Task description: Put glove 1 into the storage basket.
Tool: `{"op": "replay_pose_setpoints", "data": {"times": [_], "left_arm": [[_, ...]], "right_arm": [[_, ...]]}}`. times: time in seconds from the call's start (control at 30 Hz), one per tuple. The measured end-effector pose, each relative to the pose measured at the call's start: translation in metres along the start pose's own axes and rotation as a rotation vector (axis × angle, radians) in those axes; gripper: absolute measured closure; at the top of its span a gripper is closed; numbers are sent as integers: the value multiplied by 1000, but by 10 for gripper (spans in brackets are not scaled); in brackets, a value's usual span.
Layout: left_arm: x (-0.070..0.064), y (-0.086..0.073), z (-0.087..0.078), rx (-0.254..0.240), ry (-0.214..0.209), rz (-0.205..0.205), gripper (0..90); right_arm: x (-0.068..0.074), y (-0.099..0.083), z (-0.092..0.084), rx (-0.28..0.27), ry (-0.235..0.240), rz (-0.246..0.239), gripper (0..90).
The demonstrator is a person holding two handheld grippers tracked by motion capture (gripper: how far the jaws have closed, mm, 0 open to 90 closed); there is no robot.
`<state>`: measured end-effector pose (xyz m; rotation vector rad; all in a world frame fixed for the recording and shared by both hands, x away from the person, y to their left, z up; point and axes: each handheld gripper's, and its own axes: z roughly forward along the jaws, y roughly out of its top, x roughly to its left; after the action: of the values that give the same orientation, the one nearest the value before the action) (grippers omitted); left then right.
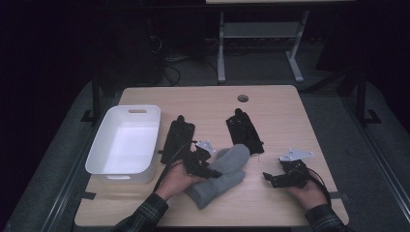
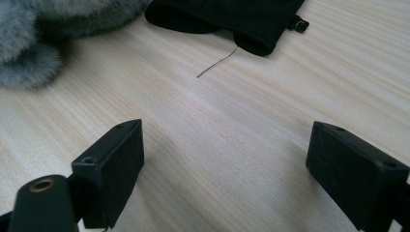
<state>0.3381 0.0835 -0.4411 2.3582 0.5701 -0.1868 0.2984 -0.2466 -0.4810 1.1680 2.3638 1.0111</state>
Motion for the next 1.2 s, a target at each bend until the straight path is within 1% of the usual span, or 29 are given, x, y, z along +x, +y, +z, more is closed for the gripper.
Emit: {"op": "replay_pose_setpoints", "data": {"times": [0.07,0.13,0.23,0.33,0.37,0.4,0.5,0.53,0.57,0.6,0.77,0.8,0.83,0.9,0.93,0.97,1.03,1.07,1.17,1.2], "left_arm": [[-3,2,-4,-5,4,1,757],[-5,4,-8,-9,17,12,756],[-7,7,-18,-28,23,7,755],[-9,11,-31,-54,36,11,755],[-9,13,-38,-71,38,7,754],[-9,13,-38,-71,38,7,754],[-8,17,-52,-92,62,3,753],[-8,20,-60,-107,73,-4,752],[-8,20,-60,-107,73,-4,752],[-7,21,-66,-117,81,-11,752],[-5,26,-88,-137,107,-15,750],[-3,27,-96,-143,120,-12,750],[-3,27,-96,-143,120,-12,750],[-1,28,-106,-150,128,-22,750],[0,29,-111,-151,134,-19,750],[1,29,-114,-153,141,-25,749],[4,28,-123,-158,155,-18,749],[4,27,-127,-164,162,-31,748],[11,21,-143,-183,180,-50,748],[13,18,-147,-194,187,-66,748]], "right_arm": [[1,-1,1,-10,-3,14,109],[0,-1,1,-9,-4,11,107],[1,-1,0,-6,-4,16,107],[1,-1,0,-6,-4,16,105],[1,-1,1,-6,-5,18,102],[1,-1,1,-6,-5,18,102],[1,-1,1,-6,-5,18,102],[1,-1,1,-6,-5,18,102],[1,-1,1,-6,-5,18,102],[1,-1,1,-6,-5,17,102],[1,-1,1,-6,-5,18,102],[1,-1,1,-6,-5,18,102],[1,-1,1,-6,-5,18,102],[0,-1,1,-8,-6,19,101],[0,-1,1,-8,-7,21,101],[0,-1,1,-8,-8,22,101],[0,-1,1,-8,-8,21,101],[0,-1,1,-9,-8,21,101],[0,-1,1,-8,-9,24,101],[0,-1,1,-8,-10,25,101]]}}
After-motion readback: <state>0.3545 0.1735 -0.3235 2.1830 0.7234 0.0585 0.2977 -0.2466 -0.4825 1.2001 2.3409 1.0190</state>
